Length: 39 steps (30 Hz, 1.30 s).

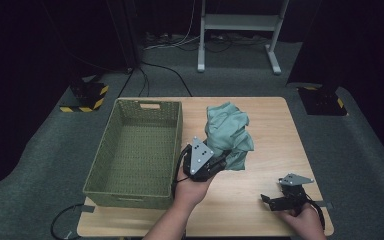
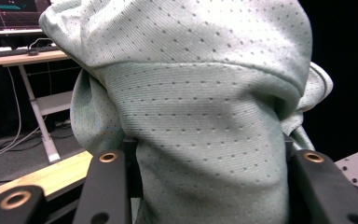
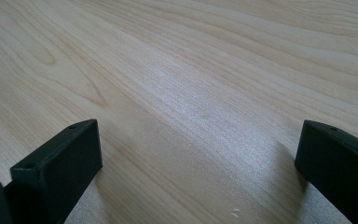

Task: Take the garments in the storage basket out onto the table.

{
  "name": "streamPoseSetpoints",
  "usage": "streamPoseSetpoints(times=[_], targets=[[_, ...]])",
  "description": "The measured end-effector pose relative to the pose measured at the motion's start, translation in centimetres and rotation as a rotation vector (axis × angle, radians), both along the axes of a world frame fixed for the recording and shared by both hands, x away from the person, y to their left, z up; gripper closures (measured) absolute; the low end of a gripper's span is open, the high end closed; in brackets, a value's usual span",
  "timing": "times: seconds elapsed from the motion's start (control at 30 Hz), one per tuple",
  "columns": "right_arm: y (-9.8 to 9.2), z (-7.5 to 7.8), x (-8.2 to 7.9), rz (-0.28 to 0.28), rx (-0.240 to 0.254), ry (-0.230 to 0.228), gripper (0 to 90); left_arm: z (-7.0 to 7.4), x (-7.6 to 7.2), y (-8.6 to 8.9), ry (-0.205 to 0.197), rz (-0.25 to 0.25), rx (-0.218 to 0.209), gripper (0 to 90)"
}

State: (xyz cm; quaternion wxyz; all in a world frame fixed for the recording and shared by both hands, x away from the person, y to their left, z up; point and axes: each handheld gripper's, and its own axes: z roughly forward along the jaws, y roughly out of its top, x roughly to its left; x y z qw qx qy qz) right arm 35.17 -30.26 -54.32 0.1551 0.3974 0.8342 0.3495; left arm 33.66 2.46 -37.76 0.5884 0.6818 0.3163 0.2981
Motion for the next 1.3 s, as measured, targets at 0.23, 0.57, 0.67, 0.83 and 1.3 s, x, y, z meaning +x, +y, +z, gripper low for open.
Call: streamPoseSetpoints(times=[0.23, 0.57, 0.67, 0.83, 1.3], targets=[[0.0, 0.0, 0.0, 0.002, 0.004, 0.0, 0.2, -0.7, 1.1, -1.2, 0.019, 0.01, 0.028, 51.0], [0.0, 0.0, 0.0, 0.003, 0.006, 0.001, 0.1, -1.9, 2.3, -2.3, 0.056, 0.029, 0.055, 51.0], [0.0, 0.0, 0.0, 0.003, 0.007, 0.001, 0.1, -2.4, 2.7, -2.5, 0.067, 0.035, 0.062, 51.0], [-0.1, 0.0, 0.0, 0.004, 0.008, 0.002, 0.1, -3.0, 3.1, -2.8, 0.082, 0.041, 0.081, 51.0], [-0.1, 0.0, 0.1, 0.005, 0.012, 0.002, 0.2, -4.9, 4.2, -3.7, 0.137, 0.042, 0.117, 51.0]])
